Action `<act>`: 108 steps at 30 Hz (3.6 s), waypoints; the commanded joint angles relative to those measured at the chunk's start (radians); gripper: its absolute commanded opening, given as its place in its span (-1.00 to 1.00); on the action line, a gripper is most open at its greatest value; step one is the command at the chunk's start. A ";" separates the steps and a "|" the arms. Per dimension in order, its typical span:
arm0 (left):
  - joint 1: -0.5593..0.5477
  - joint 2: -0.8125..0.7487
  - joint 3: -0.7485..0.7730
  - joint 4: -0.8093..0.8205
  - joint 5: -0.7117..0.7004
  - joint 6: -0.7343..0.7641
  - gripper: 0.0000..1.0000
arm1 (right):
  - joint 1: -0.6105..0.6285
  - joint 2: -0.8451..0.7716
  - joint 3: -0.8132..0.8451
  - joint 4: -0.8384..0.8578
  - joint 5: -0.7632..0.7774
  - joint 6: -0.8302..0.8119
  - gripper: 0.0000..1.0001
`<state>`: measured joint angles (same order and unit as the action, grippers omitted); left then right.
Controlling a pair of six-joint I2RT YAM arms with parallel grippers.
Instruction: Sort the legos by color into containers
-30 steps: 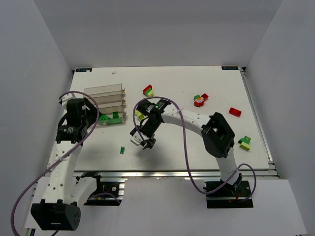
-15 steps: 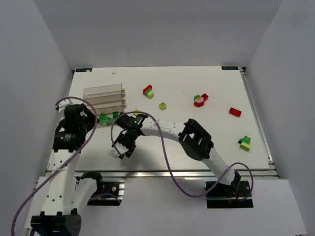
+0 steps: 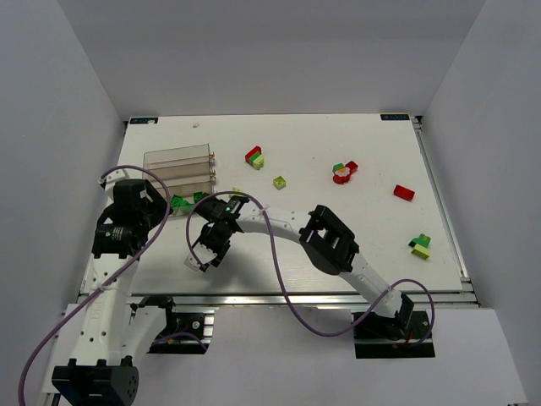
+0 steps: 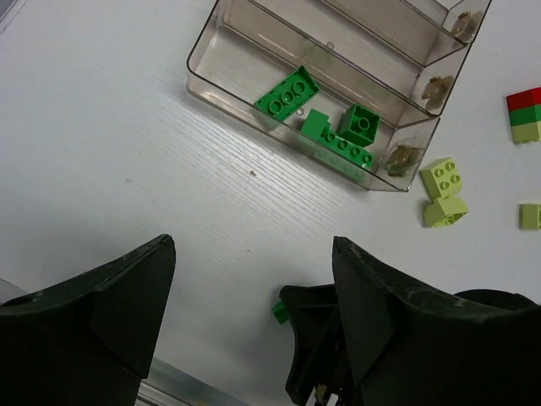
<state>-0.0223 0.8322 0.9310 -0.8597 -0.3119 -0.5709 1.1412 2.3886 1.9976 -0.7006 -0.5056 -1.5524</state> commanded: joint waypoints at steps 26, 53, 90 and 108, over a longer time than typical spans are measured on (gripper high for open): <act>-0.016 -0.004 0.011 0.016 -0.026 0.011 0.76 | 0.003 -0.058 -0.057 0.067 -0.062 0.228 -0.83; 0.004 -0.001 0.029 0.019 -0.027 -0.003 0.76 | -0.126 -0.157 -0.020 0.727 0.111 1.045 -1.00; 0.021 0.045 -0.055 0.358 0.549 0.000 0.76 | -0.219 -0.236 -0.155 0.745 0.248 1.065 0.79; -0.237 0.291 -0.101 0.734 0.582 -0.188 0.54 | -0.805 -0.983 -0.818 0.229 0.131 1.180 0.11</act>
<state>-0.2028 1.1271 0.8413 -0.2127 0.3130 -0.7090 0.4015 1.4715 1.2167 -0.2764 -0.3805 -0.3695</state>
